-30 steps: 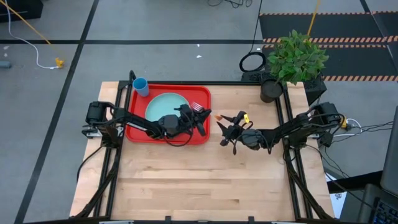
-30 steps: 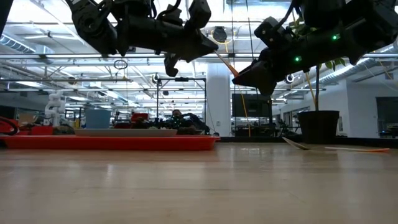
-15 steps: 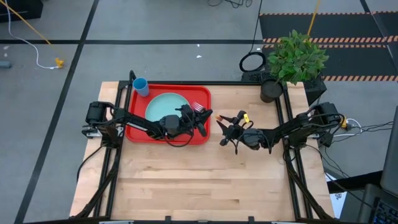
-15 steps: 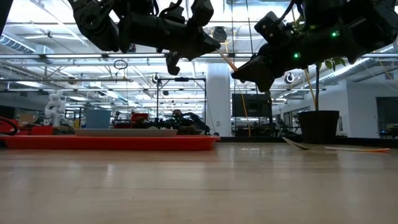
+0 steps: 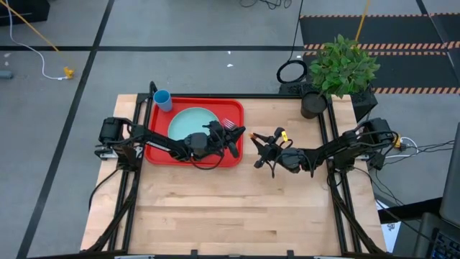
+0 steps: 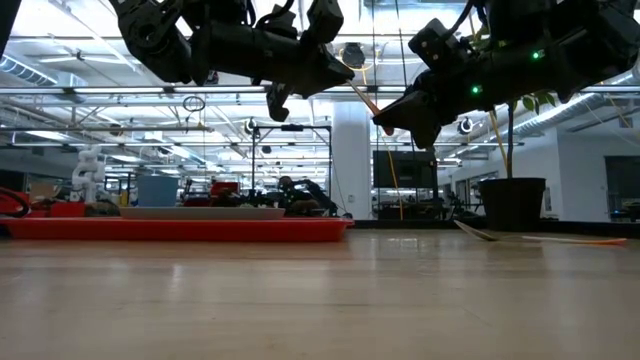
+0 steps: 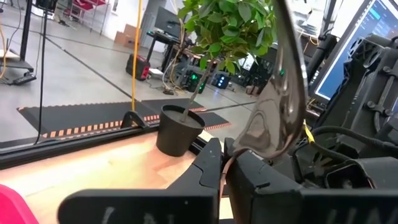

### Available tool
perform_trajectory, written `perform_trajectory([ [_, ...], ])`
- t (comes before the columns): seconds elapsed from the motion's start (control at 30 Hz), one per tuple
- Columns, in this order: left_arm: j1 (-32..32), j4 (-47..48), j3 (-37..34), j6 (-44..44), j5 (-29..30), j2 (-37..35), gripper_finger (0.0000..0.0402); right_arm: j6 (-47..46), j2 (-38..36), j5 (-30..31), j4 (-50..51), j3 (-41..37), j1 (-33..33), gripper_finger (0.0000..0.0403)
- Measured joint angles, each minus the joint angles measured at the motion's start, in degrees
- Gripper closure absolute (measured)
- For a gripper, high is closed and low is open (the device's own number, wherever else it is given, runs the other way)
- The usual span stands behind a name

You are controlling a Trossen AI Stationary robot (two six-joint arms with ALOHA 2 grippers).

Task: Pick and place plate/cup/fork/spoon on tray
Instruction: Put the orange fork on the red serving tray to the right of the blue plate

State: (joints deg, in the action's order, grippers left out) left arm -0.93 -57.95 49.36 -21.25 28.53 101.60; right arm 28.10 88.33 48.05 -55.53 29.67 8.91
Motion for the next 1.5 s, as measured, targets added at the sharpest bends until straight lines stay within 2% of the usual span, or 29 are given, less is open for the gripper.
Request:
perform_trajectory([
  [0.23, -0.28, -0.58, 0.00, 0.13, -0.02, 0.00, 0.0396, 0.31, 0.00, -0.09, -0.30, 0.19, 0.00, 0.0328],
  [0.47, -0.73, -3.08, 0.02, -0.31, -1.31, 0.01, 0.0397, 2.92, 0.06, -0.38, -0.27, 2.39, -0.43, 0.0243],
  [0.6, -0.98, -4.68, 0.02, 0.07, -0.83, 0.02, 0.0396, 2.96, 1.19, -0.31, -0.35, 3.48, -1.70, 0.0224],
  [0.7, -1.11, -4.60, 0.02, 0.50, -0.41, 0.02, 0.0396, 3.16, 2.05, -0.12, -0.27, 3.96, -1.86, 0.0244],
  [0.97, -1.07, -2.41, 0.02, 1.24, 0.02, 0.02, 0.0395, 2.28, 2.58, 1.06, -0.08, 4.31, -0.42, 0.0333],
  [1.07, -1.08, -2.26, 0.02, 1.48, 0.04, 0.02, 0.0397, 1.83, 2.51, 1.79, -0.52, 4.31, -0.12, 0.0352],
  [1.33, -1.03, -1.93, 0.02, 1.23, -0.15, 0.02, 0.0353, -0.59, 2.25, 1.31, 0.09, 4.28, -0.02, 0.0346],
  [1.5, -1.03, -2.13, 0.02, 3.68, -5.62, 0.02, 0.0316, -2.69, -0.05, 1.29, 1.92, 4.22, 0.72, 0.0354],
])
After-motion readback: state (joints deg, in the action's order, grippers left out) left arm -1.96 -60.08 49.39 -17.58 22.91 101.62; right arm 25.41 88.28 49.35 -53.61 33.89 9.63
